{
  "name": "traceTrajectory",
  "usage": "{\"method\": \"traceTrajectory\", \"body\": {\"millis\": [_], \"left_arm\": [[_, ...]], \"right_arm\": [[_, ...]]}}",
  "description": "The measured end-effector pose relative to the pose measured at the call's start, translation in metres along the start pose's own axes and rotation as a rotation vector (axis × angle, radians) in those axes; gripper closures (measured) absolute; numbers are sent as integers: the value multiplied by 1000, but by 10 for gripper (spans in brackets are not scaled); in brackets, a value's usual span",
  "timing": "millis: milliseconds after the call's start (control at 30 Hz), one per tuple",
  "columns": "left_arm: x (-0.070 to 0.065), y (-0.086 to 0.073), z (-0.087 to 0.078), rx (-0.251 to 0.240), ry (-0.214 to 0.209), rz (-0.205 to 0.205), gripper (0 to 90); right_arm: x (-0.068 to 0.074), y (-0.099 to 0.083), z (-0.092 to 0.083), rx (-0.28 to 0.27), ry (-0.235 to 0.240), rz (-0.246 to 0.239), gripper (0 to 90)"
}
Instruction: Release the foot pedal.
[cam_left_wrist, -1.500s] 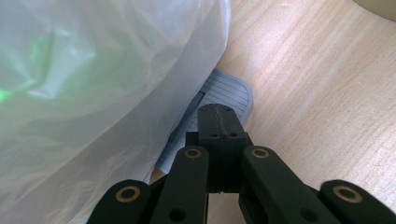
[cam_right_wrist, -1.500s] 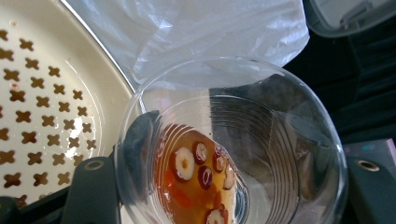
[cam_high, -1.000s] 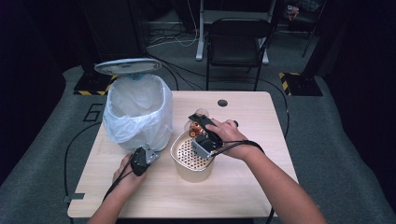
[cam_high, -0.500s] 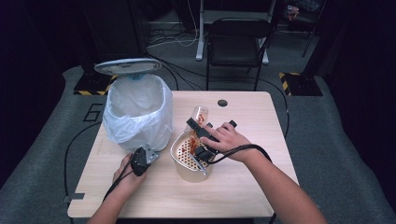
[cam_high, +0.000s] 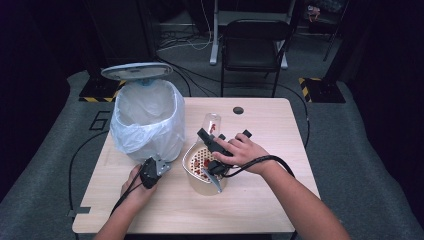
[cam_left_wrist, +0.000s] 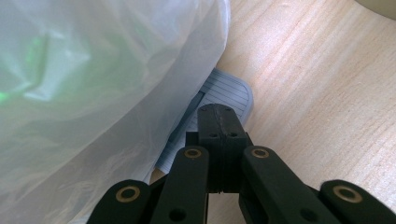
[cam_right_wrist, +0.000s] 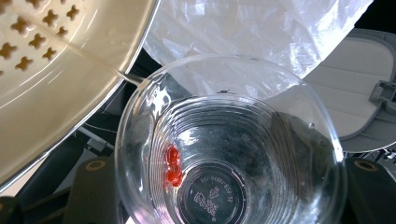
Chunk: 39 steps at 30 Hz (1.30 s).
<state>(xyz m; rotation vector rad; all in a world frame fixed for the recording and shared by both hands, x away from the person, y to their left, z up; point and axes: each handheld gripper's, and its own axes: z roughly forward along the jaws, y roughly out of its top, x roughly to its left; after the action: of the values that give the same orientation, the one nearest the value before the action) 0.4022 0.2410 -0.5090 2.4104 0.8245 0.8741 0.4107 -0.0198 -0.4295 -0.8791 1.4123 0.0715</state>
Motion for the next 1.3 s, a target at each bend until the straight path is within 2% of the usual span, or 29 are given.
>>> {"method": "traceTrajectory", "body": {"millis": [200,233,267,300,333,367,400,433,533,633,667,700,733,767,800,833,933,967,1000,1033,1067,1133,1167,1267,1300], "left_arm": [[0,0,0,4,0,3,900],[0,0,0,3,0,4,900],[0,0,0,3,0,3,900],[0,0,0,3,0,3,900],[0,0,0,3,0,3,900],[0,0,0,4,-1,3,900],[0,0,0,4,0,3,900],[0,0,0,4,0,3,900],[0,0,0,4,0,3,900],[0,0,0,4,1,4,900],[0,0,0,4,2,5,900],[0,0,0,2,4,8,900],[0,0,0,2,3,6,900],[0,0,0,2,3,7,900],[0,0,0,2,3,7,900],[0,0,0,2,4,7,900],[0,0,0,2,5,7,900],[0,0,0,2,5,6,900],[0,0,0,2,5,6,900],[0,0,0,2,5,5,900],[0,0,0,2,5,5,900],[1,1,-1,12,14,32,900],[1,1,-1,8,13,26,900],[0,1,-1,7,13,22,900],[1,1,-1,7,12,22,900]], "right_arm": [[-2,-1,0,-1,2,8,345],[3,-2,-3,33,25,73,345],[3,-2,-3,33,25,73,345],[-5,-2,0,-10,1,-23,345],[-5,-2,0,-10,1,-23,345],[3,2,0,2,-33,130,344],[2,0,0,7,-22,104,345],[-3,-3,0,2,7,-8,345],[-2,-2,-1,4,0,15,344],[-3,-3,-1,2,2,16,344],[-1,-3,-2,21,23,58,344],[-1,-3,-2,16,23,52,344],[-8,-4,0,-15,15,-30,344],[-5,-3,0,-5,6,22,344],[-5,-3,0,-5,6,22,344],[-8,-4,0,-17,19,-25,343],[-10,-5,-1,-24,24,-22,342],[-9,-6,-2,-19,33,8,342],[-9,-6,-2,-19,33,8,342],[-8,-5,-3,-11,37,62,342],[-8,-5,-3,-11,37,62,342],[-10,-5,-2,-15,27,63,341],[-16,-6,-2,-36,58,29,341],[-18,-6,-2,-32,57,31,341],[-20,-7,-2,-31,-33,48,341]]}}
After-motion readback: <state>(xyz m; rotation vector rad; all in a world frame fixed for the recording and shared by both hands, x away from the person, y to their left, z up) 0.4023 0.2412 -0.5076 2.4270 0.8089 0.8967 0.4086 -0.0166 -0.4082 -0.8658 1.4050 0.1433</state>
